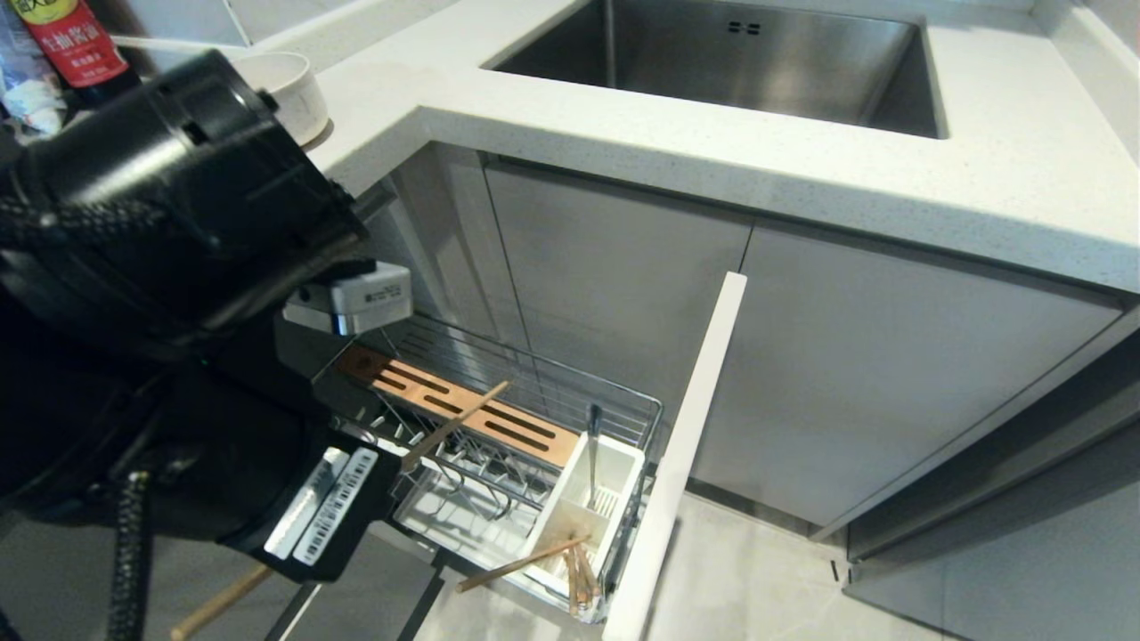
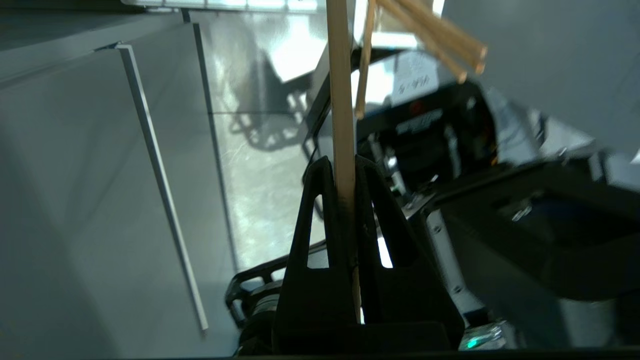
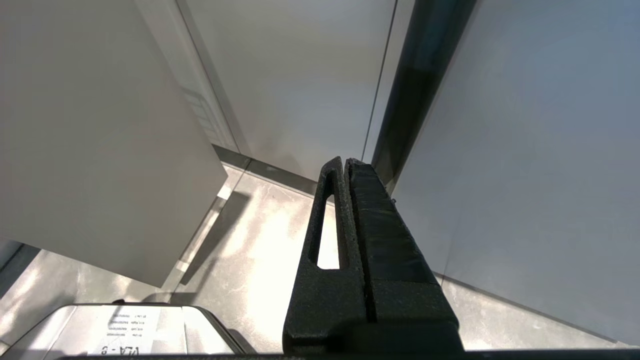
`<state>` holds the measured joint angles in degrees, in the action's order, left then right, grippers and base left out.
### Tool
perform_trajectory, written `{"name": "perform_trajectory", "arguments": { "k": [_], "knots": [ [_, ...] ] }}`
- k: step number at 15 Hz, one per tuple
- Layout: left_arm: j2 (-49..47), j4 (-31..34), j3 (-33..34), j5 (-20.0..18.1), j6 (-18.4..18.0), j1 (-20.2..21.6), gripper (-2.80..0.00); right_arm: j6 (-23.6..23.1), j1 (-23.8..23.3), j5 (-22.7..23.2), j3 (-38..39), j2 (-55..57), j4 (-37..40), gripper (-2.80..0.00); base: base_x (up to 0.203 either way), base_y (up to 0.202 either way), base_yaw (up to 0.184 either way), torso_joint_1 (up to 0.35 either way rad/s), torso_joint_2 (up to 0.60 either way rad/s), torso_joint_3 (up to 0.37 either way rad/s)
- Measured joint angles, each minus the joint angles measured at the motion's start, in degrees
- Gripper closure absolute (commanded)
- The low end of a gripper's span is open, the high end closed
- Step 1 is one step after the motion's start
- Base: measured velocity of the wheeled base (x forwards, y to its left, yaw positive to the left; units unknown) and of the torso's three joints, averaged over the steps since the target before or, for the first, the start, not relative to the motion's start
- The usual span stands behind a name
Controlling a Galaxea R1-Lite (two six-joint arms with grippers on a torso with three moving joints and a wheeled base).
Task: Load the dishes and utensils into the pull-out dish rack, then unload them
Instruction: Pick up the chopsticks and place it in the cupboard
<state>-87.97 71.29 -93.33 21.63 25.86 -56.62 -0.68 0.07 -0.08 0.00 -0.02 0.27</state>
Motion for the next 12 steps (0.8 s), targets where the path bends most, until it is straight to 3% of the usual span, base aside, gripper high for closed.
{"name": "perform_trajectory", "arguments": {
  "k": [9,12],
  "knots": [
    [-1.6,-4.5,11.3,0.1,-10.8,-1.7,0.00,0.0,0.0,0.0,0.0,0.0,0.0,0.00,0.000,0.000,0.000,0.000,0.00,0.000],
    [-2.4,-7.1,13.8,0.1,-12.3,-1.7,0.00,0.0,0.0,0.0,0.0,0.0,0.0,0.00,0.000,0.000,0.000,0.000,0.00,0.000]
  ]
}}
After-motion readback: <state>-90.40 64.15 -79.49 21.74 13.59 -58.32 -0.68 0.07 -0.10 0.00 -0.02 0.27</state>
